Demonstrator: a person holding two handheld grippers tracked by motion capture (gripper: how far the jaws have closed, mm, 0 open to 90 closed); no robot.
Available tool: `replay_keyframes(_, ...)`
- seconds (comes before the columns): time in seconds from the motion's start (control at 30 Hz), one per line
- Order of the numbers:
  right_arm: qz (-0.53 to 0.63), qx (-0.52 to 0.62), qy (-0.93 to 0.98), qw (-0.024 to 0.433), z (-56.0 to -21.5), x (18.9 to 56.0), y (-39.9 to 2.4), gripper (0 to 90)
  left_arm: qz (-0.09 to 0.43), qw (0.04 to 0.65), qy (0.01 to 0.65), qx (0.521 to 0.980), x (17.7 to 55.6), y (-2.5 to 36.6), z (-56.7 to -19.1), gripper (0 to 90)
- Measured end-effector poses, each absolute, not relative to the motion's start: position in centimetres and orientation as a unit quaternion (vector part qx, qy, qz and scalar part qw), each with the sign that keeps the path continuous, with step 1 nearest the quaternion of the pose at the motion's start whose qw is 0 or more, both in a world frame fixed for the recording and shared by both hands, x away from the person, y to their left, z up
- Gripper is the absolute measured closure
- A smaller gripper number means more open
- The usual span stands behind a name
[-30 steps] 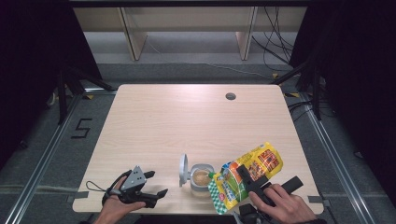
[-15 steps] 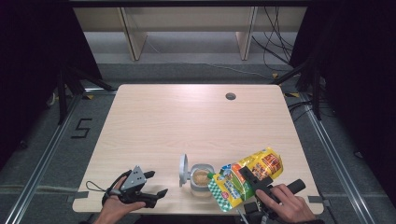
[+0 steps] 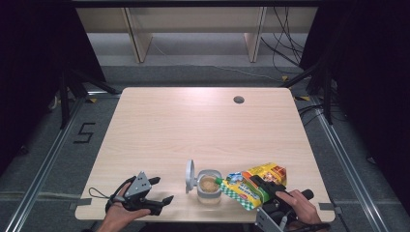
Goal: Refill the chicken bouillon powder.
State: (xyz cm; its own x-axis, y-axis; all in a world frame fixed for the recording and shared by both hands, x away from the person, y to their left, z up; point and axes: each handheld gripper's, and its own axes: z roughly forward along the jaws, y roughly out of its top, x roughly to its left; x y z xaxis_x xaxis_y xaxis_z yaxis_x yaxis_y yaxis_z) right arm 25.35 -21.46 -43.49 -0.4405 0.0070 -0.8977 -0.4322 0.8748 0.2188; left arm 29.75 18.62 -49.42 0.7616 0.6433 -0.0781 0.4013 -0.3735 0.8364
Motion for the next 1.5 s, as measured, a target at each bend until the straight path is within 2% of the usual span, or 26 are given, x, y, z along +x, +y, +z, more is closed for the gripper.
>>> replay_keyframes(0.13, 0.254, -0.119, 0.820, 0.499, -43.8, 26.3, -21.9, 74.4, 0.132, 0.459, 0.319, 0.819, 29.8, 18.6, -49.4, 19.1)
replay_keyframes(0.37, 0.389, 0.012, 0.816, 0.428, -44.5, 27.8, -23.6, 77.2, 0.131, 0.460, 0.320, 0.818, 29.7, 18.6, -49.4, 19.1)
replay_keyframes(0.67, 0.475, 0.116, 0.788, 0.374, -45.6, 30.5, -25.1, 79.6, 0.132, 0.463, 0.320, 0.816, 29.8, 18.6, -49.5, 19.1)
replay_keyframes(1.1, 0.529, 0.240, 0.721, 0.376, -46.9, 36.0, -26.3, 81.1, 0.138, 0.463, 0.308, 0.820, 29.9, 18.7, -49.4, 19.3)
replay_keyframes(1.27, 0.540, 0.268, 0.703, 0.379, -47.2, 37.1, -26.8, 81.6, 0.133, 0.464, 0.316, 0.817, 29.8, 18.7, -49.4, 19.3)
replay_keyframes(1.37, 0.542, 0.293, 0.701, 0.360, -47.6, 37.4, -26.9, 81.7, 0.131, 0.467, 0.317, 0.815, 29.7, 18.6, -49.3, 19.3)
replay_keyframes(1.5, 0.548, 0.295, 0.689, 0.370, -48.1, 38.3, -27.2, 82.1, 0.134, 0.464, 0.316, 0.817, 29.8, 18.7, -49.3, 19.3)
